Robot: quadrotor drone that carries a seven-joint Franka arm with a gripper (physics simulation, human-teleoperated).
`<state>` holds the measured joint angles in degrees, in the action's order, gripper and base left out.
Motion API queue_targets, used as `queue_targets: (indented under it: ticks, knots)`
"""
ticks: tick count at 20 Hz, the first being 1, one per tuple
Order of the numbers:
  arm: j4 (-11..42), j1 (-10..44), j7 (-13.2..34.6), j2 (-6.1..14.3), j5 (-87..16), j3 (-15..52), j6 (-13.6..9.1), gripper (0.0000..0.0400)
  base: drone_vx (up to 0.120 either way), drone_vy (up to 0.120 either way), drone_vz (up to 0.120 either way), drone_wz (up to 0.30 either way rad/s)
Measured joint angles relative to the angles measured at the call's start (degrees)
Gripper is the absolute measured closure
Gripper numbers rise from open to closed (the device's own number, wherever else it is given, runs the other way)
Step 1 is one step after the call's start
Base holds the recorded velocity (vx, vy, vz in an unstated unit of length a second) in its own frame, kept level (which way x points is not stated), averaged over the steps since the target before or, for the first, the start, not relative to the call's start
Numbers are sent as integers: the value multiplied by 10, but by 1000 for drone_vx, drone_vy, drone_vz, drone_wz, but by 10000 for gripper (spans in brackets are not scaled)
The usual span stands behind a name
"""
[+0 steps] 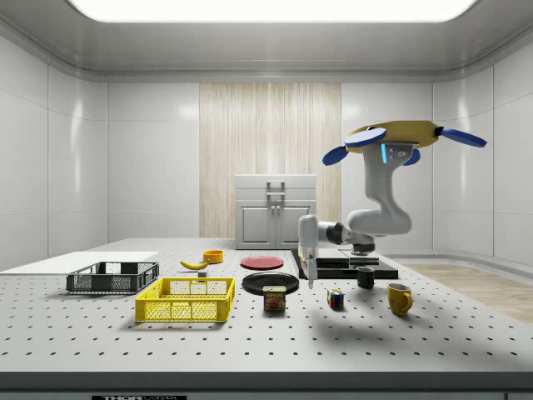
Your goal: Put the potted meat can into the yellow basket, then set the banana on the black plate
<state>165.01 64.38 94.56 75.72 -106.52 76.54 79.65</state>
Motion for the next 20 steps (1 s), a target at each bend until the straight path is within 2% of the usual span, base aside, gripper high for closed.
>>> queue_targets:
  ticks: [2,18,20]
  knots:
    - [0,1,1,4,2,1,4,0,120,100,0,0]
    - [-2,9,8,33,15,7,31,0,120,0,0,0]
    - [-2,9,8,37,16,8,34,0,120,-80,0,0]
